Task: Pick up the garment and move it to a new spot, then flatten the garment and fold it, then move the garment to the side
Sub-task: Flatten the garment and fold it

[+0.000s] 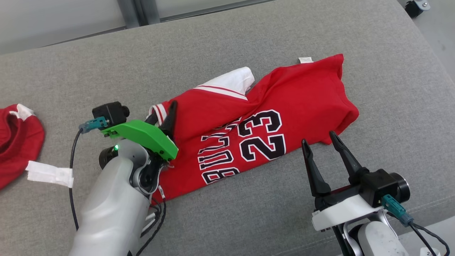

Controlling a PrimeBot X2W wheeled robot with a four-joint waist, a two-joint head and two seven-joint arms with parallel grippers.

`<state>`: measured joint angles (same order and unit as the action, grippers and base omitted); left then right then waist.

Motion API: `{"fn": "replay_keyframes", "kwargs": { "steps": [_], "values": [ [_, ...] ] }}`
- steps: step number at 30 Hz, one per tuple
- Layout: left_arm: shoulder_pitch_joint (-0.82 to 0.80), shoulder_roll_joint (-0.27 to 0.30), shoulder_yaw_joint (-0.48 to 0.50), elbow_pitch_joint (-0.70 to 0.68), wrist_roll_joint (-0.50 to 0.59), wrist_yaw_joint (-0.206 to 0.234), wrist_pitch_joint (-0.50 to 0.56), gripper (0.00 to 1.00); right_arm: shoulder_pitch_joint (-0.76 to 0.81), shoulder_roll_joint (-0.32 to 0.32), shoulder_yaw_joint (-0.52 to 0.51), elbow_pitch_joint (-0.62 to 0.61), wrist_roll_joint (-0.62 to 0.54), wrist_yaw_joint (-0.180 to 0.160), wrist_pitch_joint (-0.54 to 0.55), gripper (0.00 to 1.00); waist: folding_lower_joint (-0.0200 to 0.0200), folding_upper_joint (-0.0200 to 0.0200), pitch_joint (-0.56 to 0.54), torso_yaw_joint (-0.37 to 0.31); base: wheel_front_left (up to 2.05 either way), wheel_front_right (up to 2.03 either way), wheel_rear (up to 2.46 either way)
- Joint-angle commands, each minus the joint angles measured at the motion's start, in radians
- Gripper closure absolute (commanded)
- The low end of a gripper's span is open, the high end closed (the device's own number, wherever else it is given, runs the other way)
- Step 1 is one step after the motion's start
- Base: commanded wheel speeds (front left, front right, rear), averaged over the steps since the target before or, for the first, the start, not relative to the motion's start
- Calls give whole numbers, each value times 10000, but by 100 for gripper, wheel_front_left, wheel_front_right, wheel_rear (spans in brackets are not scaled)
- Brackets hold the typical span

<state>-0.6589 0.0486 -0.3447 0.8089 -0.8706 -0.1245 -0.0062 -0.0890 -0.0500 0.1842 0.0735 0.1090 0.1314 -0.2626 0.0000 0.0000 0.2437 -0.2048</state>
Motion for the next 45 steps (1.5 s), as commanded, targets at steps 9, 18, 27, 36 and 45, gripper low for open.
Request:
{"fn": "replay_keyframes", "kwargs": {
  "steps": [9, 18, 27, 36, 45],
  "values": [
    [408, 344, -1440, -2174, -1195, -78, -431, 100, 4, -9, -126, 21, -121, -14, -34, 0, 0, 0, -36, 242, 0, 0, 0],
    [3495, 1763, -2398, -5909, -1704, 293, 466, 100, 316, -8, -391, -60, -80, -14, -34, 0, 0, 0, -246, 897, 0, 0, 0],
    [5577, 2702, -2991, -7544, -1766, 1250, 1406, 100, 241, -11, -379, -93, -70, -14, -34, 0, 0, 0, -199, 1437, 0, 0, 0],
    [5291, 2754, -3122, -7713, -865, 1752, 961, 0, 223, -11, -416, -40, -250, -14, -34, 0, 0, 0, -207, 1613, 0, 0, 0],
    [4001, 3308, -2606, -8825, 277, 2100, 479, 0, 286, -38, -402, 31, -270, -14, -34, 0, 0, 0, -350, 1670, 0, 0, 0]
  ]
}}
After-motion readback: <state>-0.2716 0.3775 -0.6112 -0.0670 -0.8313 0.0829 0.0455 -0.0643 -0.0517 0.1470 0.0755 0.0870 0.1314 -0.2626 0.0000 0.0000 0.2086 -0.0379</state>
